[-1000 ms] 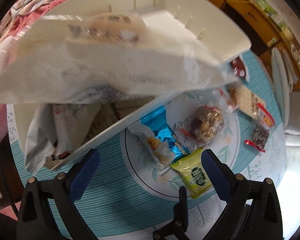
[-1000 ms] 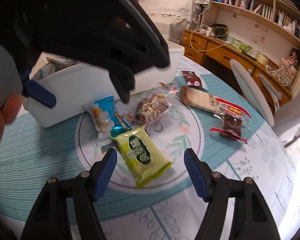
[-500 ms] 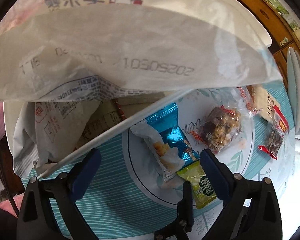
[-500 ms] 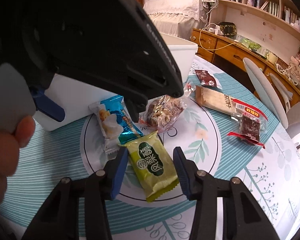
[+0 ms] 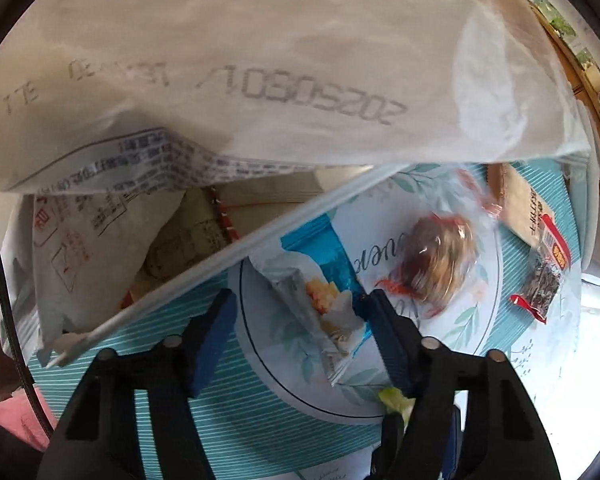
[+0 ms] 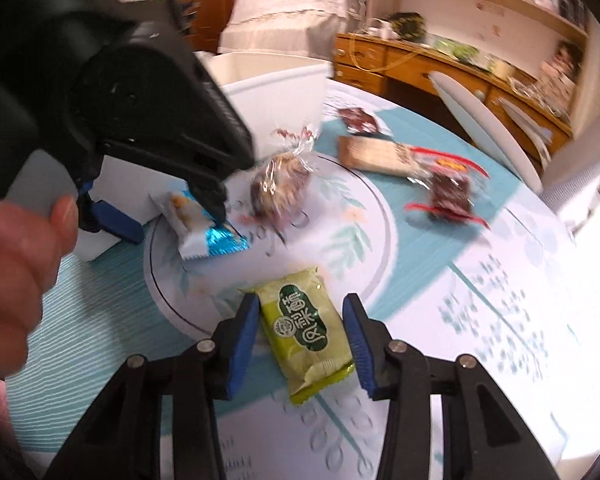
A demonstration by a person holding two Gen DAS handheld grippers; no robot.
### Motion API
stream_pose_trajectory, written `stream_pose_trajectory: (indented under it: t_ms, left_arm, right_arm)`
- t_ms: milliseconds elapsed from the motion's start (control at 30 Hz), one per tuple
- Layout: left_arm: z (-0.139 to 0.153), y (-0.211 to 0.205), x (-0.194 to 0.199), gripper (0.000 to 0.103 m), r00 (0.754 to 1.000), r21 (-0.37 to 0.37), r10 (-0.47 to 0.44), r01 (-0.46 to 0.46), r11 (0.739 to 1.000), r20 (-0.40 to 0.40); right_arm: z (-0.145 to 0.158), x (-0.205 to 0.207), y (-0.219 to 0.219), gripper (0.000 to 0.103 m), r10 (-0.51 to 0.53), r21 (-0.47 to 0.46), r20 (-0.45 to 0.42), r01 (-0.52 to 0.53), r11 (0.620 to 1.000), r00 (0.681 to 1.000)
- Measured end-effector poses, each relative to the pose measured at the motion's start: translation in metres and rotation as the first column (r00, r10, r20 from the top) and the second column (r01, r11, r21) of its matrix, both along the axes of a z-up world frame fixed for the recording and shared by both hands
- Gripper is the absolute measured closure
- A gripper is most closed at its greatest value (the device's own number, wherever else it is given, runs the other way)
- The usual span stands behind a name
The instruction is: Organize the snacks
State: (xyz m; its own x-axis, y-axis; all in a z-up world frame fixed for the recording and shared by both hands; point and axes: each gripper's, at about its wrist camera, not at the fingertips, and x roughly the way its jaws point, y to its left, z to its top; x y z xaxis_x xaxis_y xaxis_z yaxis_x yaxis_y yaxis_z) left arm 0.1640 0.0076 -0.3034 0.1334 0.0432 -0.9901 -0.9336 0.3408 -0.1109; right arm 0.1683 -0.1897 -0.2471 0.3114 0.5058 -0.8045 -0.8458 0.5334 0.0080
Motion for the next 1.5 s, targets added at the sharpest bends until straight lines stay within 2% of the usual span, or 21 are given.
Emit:
stream_pose_trajectory:
  t_ms: [133,233,467,700,867,1033,1200,1500]
  left_arm:
    - [0.001,-0.004,-0.001,0.065,0.998,-0.023,-0.012,0.014,1.0,0.058]
    - [0.002,-0.006,0.0,0.07,0.998,-0.035,-0.017,0.02,0.999,0.067]
    - [-0.003,-0.004,-0.01,0.073,0.997,-0.053,-0.042,0.046,0.998,0.063]
    - [-0.002,-0.027,-0.029,0.073,0.997,-0.081,-0.076,0.078,0.994,0.033]
    - [0.004,-0.041,-0.043,0.074,0.991,-0.116,-0.137,0.135,0.984,-0.005]
    - [0.025,-0.056,-0.054,0.074,0.979,-0.116,-0.205,0.204,0.972,0.004]
    - [0.06,-0.068,-0.062,0.074,0.967,-0.096,-0.255,0.256,0.962,0.029]
    - [0.137,-0.058,-0.071,0.074,0.935,-0.064,-0.327,0.337,0.939,0.135]
  right_arm:
    - [0.001,0.001,-0.02,0.06,-0.062,-0.01,-0.016,0.062,0.998,0.998]
    - [0.002,-0.001,-0.029,0.06,-0.105,-0.008,-0.033,0.105,0.994,0.994]
    - [0.006,-0.011,-0.043,0.06,-0.187,0.011,-0.076,0.188,0.982,0.979]
    - [0.008,-0.016,-0.061,0.061,-0.322,0.019,-0.165,0.33,0.944,0.932]
    - [0.012,-0.024,-0.071,0.063,-0.374,0.002,-0.19,0.381,0.924,0.908]
    - [0.022,-0.035,-0.081,0.063,-0.404,0.018,-0.225,0.418,0.908,0.887]
    - [0.038,-0.044,-0.085,0.063,-0.416,0.042,-0.24,0.437,0.898,0.877]
    - [0.085,-0.061,-0.073,0.063,-0.365,0.122,-0.213,0.395,0.911,0.907]
